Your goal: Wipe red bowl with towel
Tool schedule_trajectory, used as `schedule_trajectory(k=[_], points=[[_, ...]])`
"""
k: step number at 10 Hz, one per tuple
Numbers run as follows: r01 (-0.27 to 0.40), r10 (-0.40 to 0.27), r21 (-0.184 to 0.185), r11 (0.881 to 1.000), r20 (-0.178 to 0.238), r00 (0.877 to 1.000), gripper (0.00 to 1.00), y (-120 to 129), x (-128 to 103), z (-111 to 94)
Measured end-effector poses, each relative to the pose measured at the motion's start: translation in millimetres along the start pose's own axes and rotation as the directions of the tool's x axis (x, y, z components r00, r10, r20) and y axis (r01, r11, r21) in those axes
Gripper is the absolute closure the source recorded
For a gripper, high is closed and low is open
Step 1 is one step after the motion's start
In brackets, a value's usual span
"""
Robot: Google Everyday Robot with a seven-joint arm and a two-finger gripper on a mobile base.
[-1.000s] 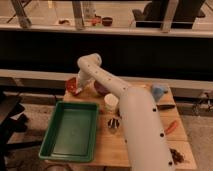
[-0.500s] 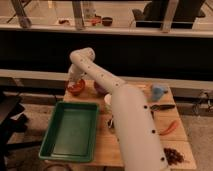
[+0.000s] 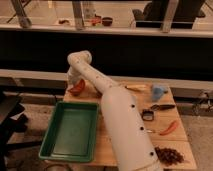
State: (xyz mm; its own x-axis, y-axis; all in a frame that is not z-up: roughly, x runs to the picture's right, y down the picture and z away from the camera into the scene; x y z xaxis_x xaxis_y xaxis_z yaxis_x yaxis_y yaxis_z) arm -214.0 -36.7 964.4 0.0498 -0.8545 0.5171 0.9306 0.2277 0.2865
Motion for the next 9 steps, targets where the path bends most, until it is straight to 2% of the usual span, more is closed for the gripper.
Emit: schedule_trajectory(k=[3,9], points=[[-0.020,0.020,-0.028,0.999,-0.001,1.000,0.99,22,-2,2],[0.032,-0.034,-0.030,0.999,-0.062,0.998,0.99,17,3,14]])
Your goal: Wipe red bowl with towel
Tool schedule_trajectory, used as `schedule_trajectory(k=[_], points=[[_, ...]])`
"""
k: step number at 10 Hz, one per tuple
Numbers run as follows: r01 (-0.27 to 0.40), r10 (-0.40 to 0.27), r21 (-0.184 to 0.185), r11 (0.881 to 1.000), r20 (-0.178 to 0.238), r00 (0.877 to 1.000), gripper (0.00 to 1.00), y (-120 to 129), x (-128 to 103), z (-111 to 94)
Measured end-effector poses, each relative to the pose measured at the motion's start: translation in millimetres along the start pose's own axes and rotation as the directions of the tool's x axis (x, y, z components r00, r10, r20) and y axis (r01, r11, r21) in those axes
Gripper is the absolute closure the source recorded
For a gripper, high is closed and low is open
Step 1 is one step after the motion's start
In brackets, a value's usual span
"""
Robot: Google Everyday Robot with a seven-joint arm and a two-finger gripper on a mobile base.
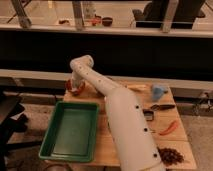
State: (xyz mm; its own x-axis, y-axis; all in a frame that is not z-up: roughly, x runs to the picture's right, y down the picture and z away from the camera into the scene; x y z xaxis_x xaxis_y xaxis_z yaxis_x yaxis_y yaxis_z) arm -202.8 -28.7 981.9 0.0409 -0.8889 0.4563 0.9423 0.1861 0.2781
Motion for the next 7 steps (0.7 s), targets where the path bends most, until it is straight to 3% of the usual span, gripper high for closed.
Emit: schedule_trajectory(k=[7], points=[[0.061,-0.064,-0.057,0.996,-0.045,0.997,0.99,13,15,25]])
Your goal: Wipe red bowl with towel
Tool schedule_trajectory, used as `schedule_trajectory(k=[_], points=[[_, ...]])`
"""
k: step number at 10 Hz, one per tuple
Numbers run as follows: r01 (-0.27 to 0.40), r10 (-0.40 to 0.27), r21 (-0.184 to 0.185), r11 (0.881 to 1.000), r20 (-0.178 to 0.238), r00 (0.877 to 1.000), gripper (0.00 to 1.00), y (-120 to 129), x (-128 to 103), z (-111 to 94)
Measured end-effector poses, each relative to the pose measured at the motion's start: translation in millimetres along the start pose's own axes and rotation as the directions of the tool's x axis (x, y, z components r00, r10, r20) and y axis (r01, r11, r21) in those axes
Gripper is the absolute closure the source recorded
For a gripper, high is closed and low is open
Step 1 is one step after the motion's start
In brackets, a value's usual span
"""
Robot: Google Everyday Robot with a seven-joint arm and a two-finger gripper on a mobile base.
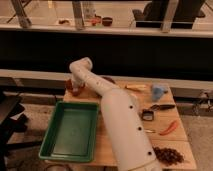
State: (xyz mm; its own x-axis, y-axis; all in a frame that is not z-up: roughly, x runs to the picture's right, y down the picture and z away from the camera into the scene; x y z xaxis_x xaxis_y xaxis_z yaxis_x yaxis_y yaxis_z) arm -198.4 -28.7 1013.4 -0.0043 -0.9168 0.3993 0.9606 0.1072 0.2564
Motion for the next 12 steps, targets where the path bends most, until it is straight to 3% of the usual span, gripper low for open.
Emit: schedule_trajectory(k=[3,7,12], points=[[0.023,-0.023,-0.007,1.000,-0.009,1.000,0.99,-5,8,12],[0.041,-0.041,0.014,0.999,0.003,0.999,0.99,-20,11,30],[0.022,-0.023,0.014,1.000,0.030,0.999,0.99,-25,6,19]])
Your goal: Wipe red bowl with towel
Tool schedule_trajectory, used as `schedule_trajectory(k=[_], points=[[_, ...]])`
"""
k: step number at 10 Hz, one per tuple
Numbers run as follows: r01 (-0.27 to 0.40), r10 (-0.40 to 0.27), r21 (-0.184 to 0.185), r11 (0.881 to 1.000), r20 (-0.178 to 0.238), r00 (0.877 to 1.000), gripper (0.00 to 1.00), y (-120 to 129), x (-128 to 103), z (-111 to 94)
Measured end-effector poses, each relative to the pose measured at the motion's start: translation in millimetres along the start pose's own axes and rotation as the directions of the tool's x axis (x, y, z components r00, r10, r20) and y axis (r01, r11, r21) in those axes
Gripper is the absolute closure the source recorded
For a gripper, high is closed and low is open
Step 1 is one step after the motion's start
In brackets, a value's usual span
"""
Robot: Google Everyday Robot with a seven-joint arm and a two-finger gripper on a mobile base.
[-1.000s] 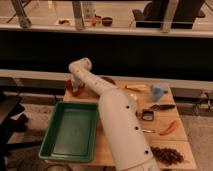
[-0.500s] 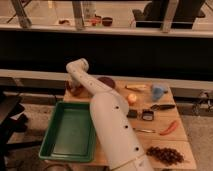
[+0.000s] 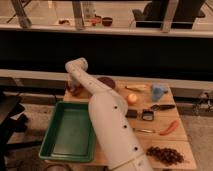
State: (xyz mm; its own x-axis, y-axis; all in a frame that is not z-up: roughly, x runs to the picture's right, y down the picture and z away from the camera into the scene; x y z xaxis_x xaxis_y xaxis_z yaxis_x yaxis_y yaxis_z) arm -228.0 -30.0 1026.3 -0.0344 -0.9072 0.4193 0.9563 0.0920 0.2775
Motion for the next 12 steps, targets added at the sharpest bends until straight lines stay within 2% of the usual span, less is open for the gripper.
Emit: schedule_trajectory(k=[6,12], points=[[-0.030,0.031,-0.035,0.999,0.032,0.999,0.99,-1,-15,-19],[-0.072,0.075,-0.097,0.993,0.025,0.997,0.99,37,-25,-31]])
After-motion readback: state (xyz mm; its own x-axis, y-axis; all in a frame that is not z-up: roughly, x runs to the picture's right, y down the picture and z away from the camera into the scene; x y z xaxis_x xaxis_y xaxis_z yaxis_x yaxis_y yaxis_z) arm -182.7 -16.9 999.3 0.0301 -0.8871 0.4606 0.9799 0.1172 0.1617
